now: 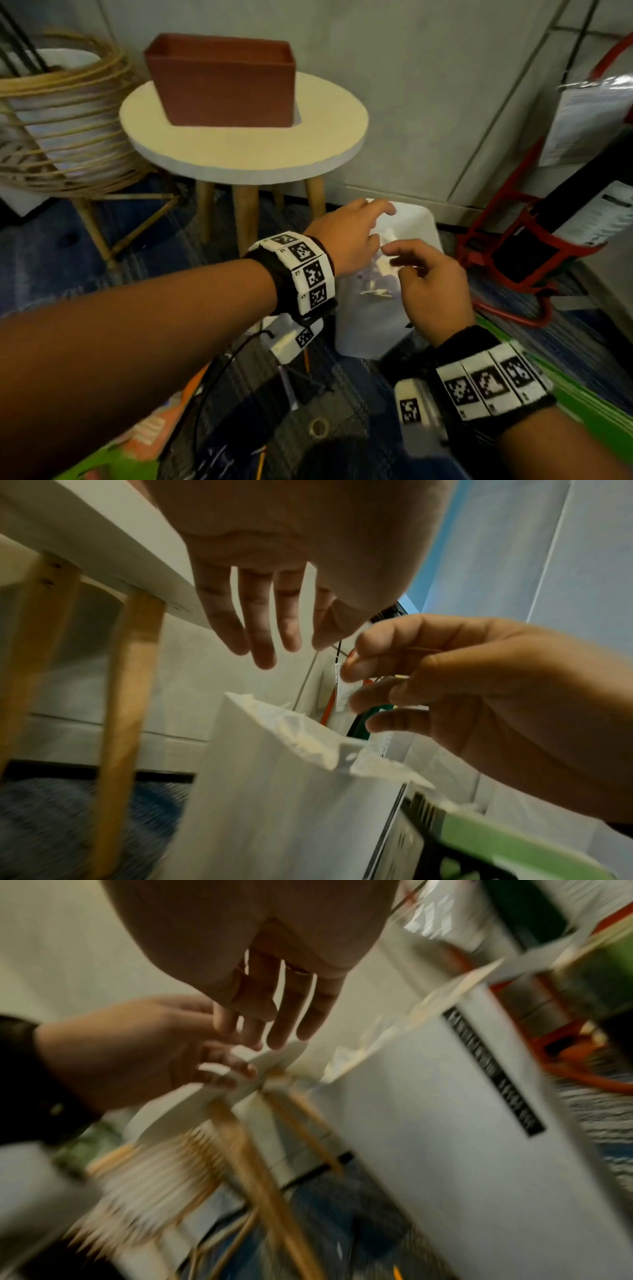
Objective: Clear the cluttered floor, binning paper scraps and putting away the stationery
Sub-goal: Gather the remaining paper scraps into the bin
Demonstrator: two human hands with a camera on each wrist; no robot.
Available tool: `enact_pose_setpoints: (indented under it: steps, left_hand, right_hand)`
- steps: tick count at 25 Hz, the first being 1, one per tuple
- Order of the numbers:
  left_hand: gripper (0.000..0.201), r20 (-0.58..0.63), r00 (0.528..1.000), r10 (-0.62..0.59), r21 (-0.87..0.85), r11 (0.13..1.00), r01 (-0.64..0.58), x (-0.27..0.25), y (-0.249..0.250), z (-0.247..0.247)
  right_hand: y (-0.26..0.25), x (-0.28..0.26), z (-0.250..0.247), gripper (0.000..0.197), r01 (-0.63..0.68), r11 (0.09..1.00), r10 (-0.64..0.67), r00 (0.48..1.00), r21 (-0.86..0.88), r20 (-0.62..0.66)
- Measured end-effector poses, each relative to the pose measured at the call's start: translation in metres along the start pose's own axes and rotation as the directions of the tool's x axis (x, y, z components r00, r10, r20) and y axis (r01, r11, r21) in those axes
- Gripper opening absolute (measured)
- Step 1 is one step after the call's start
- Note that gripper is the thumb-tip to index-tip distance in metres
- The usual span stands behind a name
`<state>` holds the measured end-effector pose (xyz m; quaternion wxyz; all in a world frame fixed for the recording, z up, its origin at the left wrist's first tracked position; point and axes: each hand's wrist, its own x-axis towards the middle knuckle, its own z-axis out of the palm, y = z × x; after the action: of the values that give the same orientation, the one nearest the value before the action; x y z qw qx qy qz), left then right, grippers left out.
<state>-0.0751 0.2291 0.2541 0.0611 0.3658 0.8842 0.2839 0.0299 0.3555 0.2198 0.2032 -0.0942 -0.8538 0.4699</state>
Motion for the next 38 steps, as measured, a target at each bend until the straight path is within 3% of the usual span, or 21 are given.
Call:
enact_pose_setpoints:
  steps: [2, 3, 5, 8, 10, 11, 12, 13, 16, 18, 20, 22, 23, 25, 27, 30, 32, 33, 36, 38]
  left_hand:
    - [0.031, 0.02, 0.999, -0.031, 0.101, 0.994, 0.029, -0.038, -0.036, -0.021]
    - [0.028, 0.043, 0.996, -0.075, 0.145, 0.987, 0.068, -0.06, -0.06, -0.031]
    - [0.023, 0.085, 0.974, -0.21, 0.203, 0.961, 0.19, -0.106, -0.113, -0.043]
    - [0.017, 0.146, 0.895, -0.42, 0.284, 0.885, 0.369, -0.176, -0.189, -0.043]
    - [0.018, 0.169, 0.828, -0.535, 0.313, 0.825, 0.47, -0.223, -0.235, -0.036]
    - [0.018, 0.171, 0.79, -0.588, 0.314, 0.793, 0.522, -0.244, -0.256, -0.031]
    - [0.018, 0.17, 0.753, -0.636, 0.319, 0.758, 0.568, -0.266, -0.278, -0.026]
    - [0.017, 0.17, 0.723, -0.67, 0.326, 0.731, 0.6, -0.284, -0.297, -0.02]
    - [0.025, 0.132, 0.682, -0.719, 0.325, 0.681, 0.656, -0.319, -0.338, 0.0]
    - [0.044, 0.104, 0.662, -0.743, 0.287, 0.659, 0.695, -0.328, -0.359, 0.012]
    - [0.075, 0.156, 0.668, -0.727, 0.266, 0.682, 0.681, -0.33, -0.374, 0.022]
    - [0.098, 0.272, 0.699, -0.661, 0.318, 0.747, 0.583, -0.326, -0.384, 0.032]
    - [0.103, 0.322, 0.705, -0.632, 0.352, 0.771, 0.53, -0.324, -0.388, 0.037]
    - [0.108, 0.367, 0.702, -0.61, 0.387, 0.786, 0.482, -0.317, -0.393, 0.043]
    - [0.102, 0.332, 0.723, -0.605, 0.404, 0.784, 0.471, -0.306, -0.393, 0.043]
    - [0.073, 0.178, 0.834, -0.522, 0.358, 0.824, 0.439, -0.279, -0.39, 0.039]
    - [0.057, 0.166, 0.881, -0.444, 0.257, 0.882, 0.396, -0.252, -0.387, 0.04]
    - [0.053, 0.192, 0.895, -0.402, 0.21, 0.908, 0.362, -0.237, -0.383, 0.043]
    - [0.041, 0.308, 0.91, -0.277, 0.138, 0.96, 0.245, -0.195, -0.37, 0.062]
    - [0.033, 0.396, 0.869, -0.296, 0.159, 0.954, 0.253, -0.176, -0.364, 0.074]
  right_hand:
    - [-0.011, -0.028, 0.043, 0.041, 0.17, 0.985, -0.158, 0.962, -0.031, 0.224]
    - [-0.013, -0.045, 0.069, 0.039, 0.251, 0.967, -0.22, 0.909, -0.043, 0.355]
    - [-0.007, -0.076, 0.123, 0.038, 0.359, 0.932, -0.26, 0.753, -0.047, 0.604]
    - [0.008, -0.108, 0.198, 0.04, 0.339, 0.936, -0.105, 0.52, -0.092, 0.848]
    - [0.015, -0.123, 0.246, 0.038, 0.273, 0.952, 0.013, 0.418, -0.139, 0.909]
    - [0.018, -0.127, 0.268, 0.037, 0.242, 0.956, 0.06, 0.391, -0.165, 0.919]
    - [0.021, -0.131, 0.292, 0.036, 0.225, 0.958, 0.081, 0.384, -0.178, 0.92]
    - [0.026, -0.132, 0.314, 0.036, 0.218, 0.96, 0.074, 0.41, -0.176, 0.909]
    - [0.044, -0.115, 0.368, 0.035, 0.236, 0.942, 0.057, 0.59, -0.24, 0.805]
    - [0.053, -0.096, 0.395, 0.057, 0.206, 0.919, 0.124, 0.659, -0.336, 0.741]
    - [0.066, -0.084, 0.414, 0.086, 0.193, 0.88, 0.247, 0.595, -0.434, 0.765]
    - [0.075, -0.086, 0.421, 0.096, 0.245, 0.836, 0.322, 0.505, -0.49, 0.801]
    - [0.077, -0.09, 0.421, 0.089, 0.251, 0.832, 0.318, 0.516, -0.495, 0.796]
    - [0.077, -0.099, 0.42, 0.061, 0.266, 0.84, 0.233, 0.611, -0.473, 0.756]
    - [0.076, -0.102, 0.415, 0.042, 0.256, 0.856, 0.183, 0.664, -0.45, 0.725]
    - [0.079, -0.099, 0.399, 0.034, 0.064, 0.952, 0.207, 0.589, -0.301, 0.781]
    - [0.077, -0.1, 0.383, 0.028, -0.026, 0.967, 0.227, 0.548, -0.255, 0.805]
    - [0.076, -0.104, 0.374, 0.027, -0.037, 0.963, 0.243, 0.552, -0.268, 0.798]
    - [0.079, -0.121, 0.354, 0.03, -0.055, 0.941, 0.297, 0.606, -0.333, 0.738]
    - [0.081, -0.135, 0.341, 0.035, -0.137, 0.945, 0.319, 0.602, -0.298, 0.732]
